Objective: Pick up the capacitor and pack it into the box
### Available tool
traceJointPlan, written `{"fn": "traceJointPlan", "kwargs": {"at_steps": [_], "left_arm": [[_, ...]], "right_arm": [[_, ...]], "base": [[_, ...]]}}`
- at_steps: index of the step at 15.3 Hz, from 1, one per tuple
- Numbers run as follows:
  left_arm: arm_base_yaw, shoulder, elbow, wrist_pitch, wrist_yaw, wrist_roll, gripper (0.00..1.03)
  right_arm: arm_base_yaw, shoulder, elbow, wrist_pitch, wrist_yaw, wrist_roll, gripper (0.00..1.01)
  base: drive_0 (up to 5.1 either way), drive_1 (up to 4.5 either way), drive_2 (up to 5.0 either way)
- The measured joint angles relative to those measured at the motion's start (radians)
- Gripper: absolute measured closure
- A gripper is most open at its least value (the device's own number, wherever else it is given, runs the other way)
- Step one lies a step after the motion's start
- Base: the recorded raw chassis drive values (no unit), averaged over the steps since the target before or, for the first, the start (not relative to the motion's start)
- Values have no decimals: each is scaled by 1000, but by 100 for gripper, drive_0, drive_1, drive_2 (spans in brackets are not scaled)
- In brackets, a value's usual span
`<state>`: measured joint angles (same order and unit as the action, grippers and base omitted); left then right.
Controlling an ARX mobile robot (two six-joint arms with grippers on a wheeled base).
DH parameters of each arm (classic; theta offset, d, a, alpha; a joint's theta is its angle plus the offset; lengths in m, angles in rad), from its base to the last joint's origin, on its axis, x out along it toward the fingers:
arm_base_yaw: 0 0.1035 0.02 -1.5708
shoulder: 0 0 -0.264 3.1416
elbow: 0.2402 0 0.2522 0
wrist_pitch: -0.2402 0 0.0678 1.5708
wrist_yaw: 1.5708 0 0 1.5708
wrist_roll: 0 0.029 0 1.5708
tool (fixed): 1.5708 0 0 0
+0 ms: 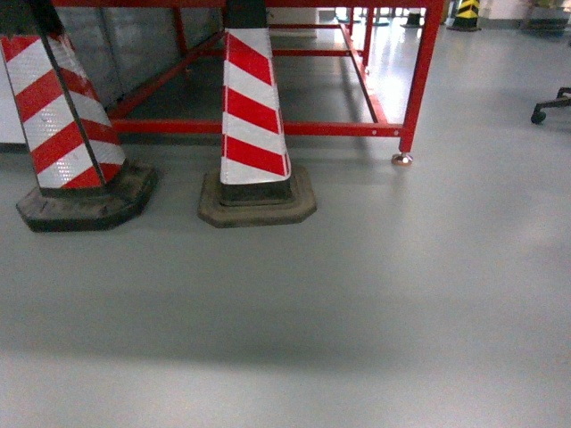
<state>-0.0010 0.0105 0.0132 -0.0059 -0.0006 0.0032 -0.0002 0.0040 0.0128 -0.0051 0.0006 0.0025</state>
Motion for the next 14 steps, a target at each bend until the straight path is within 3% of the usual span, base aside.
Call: {"fn": "traceJointPlan", "kwargs": {"at_steps": [6, 14], "left_arm": [[0, 0, 0, -2, 1, 0, 59], [0, 0, 0, -1, -2, 0, 59]], "right_arm": [[0, 0, 0, 0, 0, 0, 3], [0, 0, 0, 0, -3, 0, 3]], "base": [[-497, 244, 244], [0, 0, 0]]}}
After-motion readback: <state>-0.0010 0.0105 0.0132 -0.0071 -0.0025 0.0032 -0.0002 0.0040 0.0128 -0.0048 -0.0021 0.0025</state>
